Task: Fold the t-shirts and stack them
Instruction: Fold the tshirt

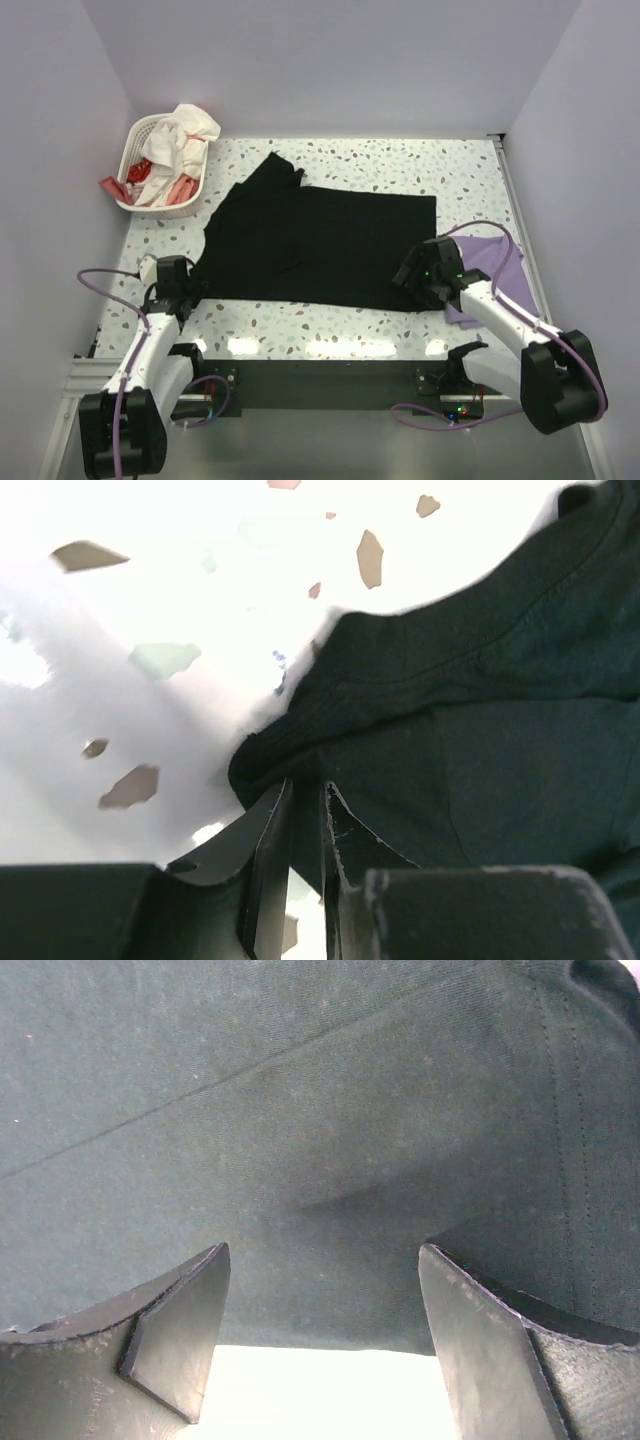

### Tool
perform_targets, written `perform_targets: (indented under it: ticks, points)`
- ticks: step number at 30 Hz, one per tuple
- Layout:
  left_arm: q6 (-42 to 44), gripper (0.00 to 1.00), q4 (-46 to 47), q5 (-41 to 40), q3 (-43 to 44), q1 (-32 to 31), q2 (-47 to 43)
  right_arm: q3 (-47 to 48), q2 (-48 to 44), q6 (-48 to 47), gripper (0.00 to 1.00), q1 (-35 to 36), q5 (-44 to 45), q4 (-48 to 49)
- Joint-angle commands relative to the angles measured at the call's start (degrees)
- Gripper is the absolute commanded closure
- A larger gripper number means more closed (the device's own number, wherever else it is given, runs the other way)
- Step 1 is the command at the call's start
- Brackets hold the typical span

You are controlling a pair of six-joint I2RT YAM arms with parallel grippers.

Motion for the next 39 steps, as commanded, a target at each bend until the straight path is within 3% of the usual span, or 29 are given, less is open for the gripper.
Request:
perform_targets:
  ticks: [1,8,16,20,24,30,39]
  points:
    - [-0.5,0.77,-6.0,-0.6,-0.6,0.5,-5.0,-3.4,-3.9,1.2,0.20,0.1,1.0,-14.1]
    - [3.6,0.67,-8.1,2.4,8.0,0.5,-7.8,4.1,-8.9,-2.2,0.17,0.1,6.8,-18.9]
    - [4.7,0.64,8.2,14.7,13.6,-0.7,7.3,15.7,6.6,-6.0,0.15,0.1,9.1,-14.5]
    - [3.8,0.64,13.8,11.9,15.2,-7.3,16.9,17.2,12.8,-6.8,0.15,0.1,8.2,-10.8]
    - [1.6,0.64,15.7,7.9,13.6,-8.4,23.1,16.2,15.6,-7.5,0.15,0.1,5.8,-6.9]
    - [0.1,0.64,12.8,0.7,11.0,-7.9,23.8,15.8,19.9,-8.1,0.15,0.2,3.3,-3.8]
    - [0.5,0.63,9.6,-1.8,6.3,-1.5,19.6,18.3,25.0,-9.0,0.15,1.2,0.7,-1.6]
